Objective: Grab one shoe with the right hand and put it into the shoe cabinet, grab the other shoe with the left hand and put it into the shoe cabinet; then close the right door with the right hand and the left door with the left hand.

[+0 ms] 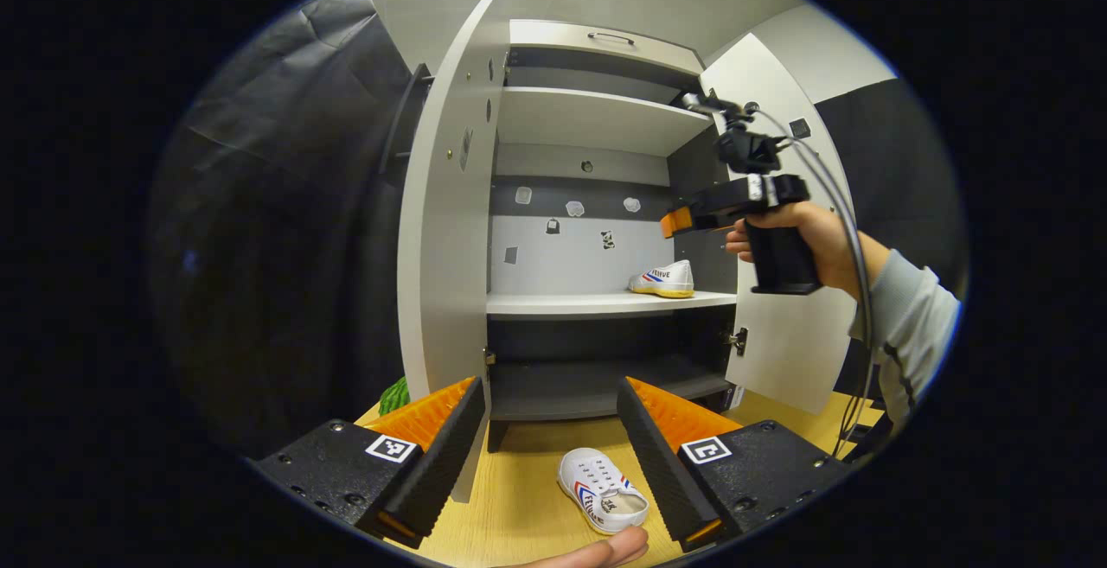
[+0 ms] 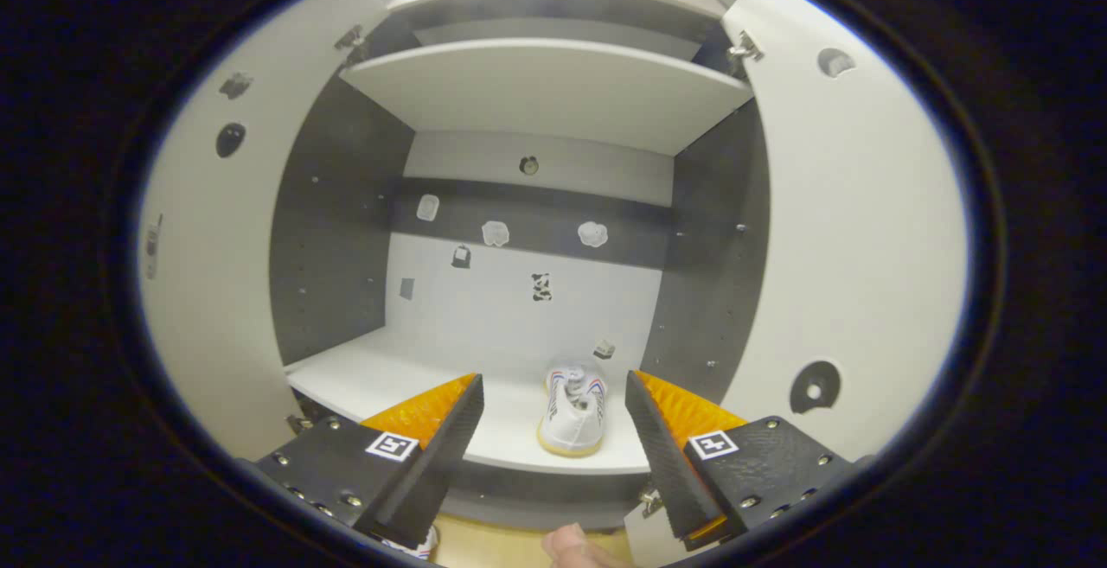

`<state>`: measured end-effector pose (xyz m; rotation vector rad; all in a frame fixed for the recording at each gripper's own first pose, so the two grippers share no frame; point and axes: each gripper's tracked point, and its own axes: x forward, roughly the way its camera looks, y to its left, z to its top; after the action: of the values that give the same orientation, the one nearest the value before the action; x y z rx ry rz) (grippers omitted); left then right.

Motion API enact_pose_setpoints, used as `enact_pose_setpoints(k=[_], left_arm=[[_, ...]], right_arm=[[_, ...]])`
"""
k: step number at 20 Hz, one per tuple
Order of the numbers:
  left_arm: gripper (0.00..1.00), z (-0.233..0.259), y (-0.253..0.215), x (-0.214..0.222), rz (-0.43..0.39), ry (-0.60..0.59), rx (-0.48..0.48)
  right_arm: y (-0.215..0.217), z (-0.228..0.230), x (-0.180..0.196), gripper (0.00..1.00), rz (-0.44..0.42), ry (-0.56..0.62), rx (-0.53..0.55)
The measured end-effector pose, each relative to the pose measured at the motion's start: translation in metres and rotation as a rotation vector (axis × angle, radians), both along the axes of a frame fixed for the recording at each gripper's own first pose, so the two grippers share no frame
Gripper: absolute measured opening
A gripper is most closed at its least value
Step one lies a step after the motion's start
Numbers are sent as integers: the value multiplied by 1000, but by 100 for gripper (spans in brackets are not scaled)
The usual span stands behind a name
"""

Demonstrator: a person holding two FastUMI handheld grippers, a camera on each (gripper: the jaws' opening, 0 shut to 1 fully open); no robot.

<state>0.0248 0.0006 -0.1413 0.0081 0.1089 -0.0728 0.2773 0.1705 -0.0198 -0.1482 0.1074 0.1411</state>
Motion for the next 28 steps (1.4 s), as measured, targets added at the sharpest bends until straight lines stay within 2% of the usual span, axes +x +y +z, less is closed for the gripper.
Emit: enact_pose_setpoints(k=[2, 4, 6, 8, 9, 10, 12, 15, 17, 19, 21, 25, 28], left_arm=[[96, -6, -6, -5, -13, 22, 6], [96, -18, -12, -8, -42, 53, 15], [96, -34, -12, -6, -39, 80, 9], [96, -56, -10, -2, -22, 123, 9], [92, -70, -11, 0, -16, 157, 14], [96, -85, -12, 2, -14, 197, 18], [96, -115, -15, 6, -13, 277, 9], [97, -158, -19, 15, -25, 373, 11], [97, -194, -16, 18, -17, 470, 24], [98, -227, -15, 19, -11, 579, 26], [98, -251, -22, 24, -36, 649, 30], [100, -282, -27, 27, -65, 743, 56], [98, -289, -36, 34, -90, 764, 30]], right_arm=[[-2, 9, -49, 98, 24, -32, -8], [4, 15, -98, 98, 95, -89, -17], [-2, 10, -138, 98, 113, -105, 28], [-21, 2, -171, 98, 71, -107, 52], [-34, 0, -184, 98, 37, -120, 55], [-47, 0, -195, 98, 6, -140, 62], [-68, -5, -211, 97, -49, -172, 80], [-82, -31, -232, 98, -64, -147, 121], [-93, -46, -238, 98, -85, -133, 79], [-103, -44, -242, 98, -125, -180, 17], [-100, -49, -244, 98, -133, -193, -13], [-96, -59, -245, 99, -121, -171, -22], [-96, -59, -246, 98, -124, -185, -31]])
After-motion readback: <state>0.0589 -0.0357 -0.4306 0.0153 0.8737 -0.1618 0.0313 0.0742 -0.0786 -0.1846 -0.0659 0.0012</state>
